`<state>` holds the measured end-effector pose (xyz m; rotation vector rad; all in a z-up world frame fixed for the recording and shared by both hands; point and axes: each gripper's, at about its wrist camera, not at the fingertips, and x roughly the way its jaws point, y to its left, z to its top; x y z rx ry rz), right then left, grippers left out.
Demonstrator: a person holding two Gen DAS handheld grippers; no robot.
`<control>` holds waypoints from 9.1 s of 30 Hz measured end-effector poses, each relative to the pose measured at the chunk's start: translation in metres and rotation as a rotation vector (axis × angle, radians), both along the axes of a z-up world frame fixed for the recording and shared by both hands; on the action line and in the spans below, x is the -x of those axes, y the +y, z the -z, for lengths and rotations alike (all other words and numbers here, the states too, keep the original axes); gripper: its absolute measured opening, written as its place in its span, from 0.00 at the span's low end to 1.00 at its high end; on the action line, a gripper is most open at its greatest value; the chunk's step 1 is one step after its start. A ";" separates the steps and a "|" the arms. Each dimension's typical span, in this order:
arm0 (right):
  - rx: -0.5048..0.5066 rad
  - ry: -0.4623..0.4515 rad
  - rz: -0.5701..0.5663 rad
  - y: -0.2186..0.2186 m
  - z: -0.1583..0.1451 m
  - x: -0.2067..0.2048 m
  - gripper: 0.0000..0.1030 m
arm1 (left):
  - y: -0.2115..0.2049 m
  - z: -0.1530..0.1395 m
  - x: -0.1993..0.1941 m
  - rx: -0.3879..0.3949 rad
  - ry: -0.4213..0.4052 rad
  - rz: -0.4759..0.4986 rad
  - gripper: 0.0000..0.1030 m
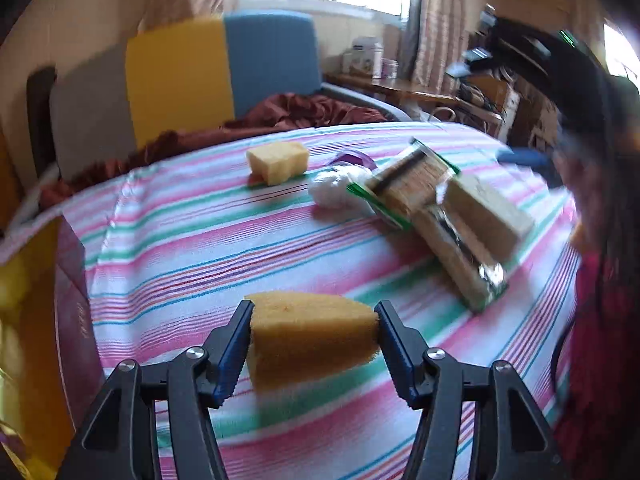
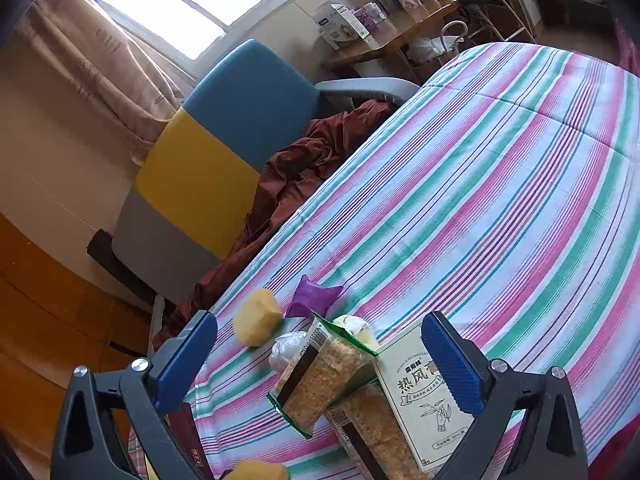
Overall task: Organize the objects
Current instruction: 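Grasp the yellow sponge with the left gripper, then hold the yellow sponge in the left gripper while the right gripper grasps a cracker packet, then lower the yellow sponge into the gold tray and open the left gripper while the right gripper carries the crackers, then lower the cracker packet into the gold tray and open the right gripper, then move both grippers back toward the items on the table, then grasp the white plastic-wrapped bundle with the left gripper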
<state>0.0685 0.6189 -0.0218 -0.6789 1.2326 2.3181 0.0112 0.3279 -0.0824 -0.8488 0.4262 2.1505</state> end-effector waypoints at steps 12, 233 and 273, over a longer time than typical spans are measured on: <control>0.019 -0.029 -0.250 -0.033 0.007 0.036 0.99 | -0.004 0.011 -0.002 -0.014 0.026 0.005 0.59; -0.298 -0.220 0.030 -0.041 -0.013 0.014 0.89 | -0.175 -0.095 0.036 -0.052 -0.054 -0.325 0.69; -0.033 -0.068 -0.089 -0.028 0.000 0.011 0.95 | 0.100 0.021 0.166 0.014 -0.334 -0.168 0.59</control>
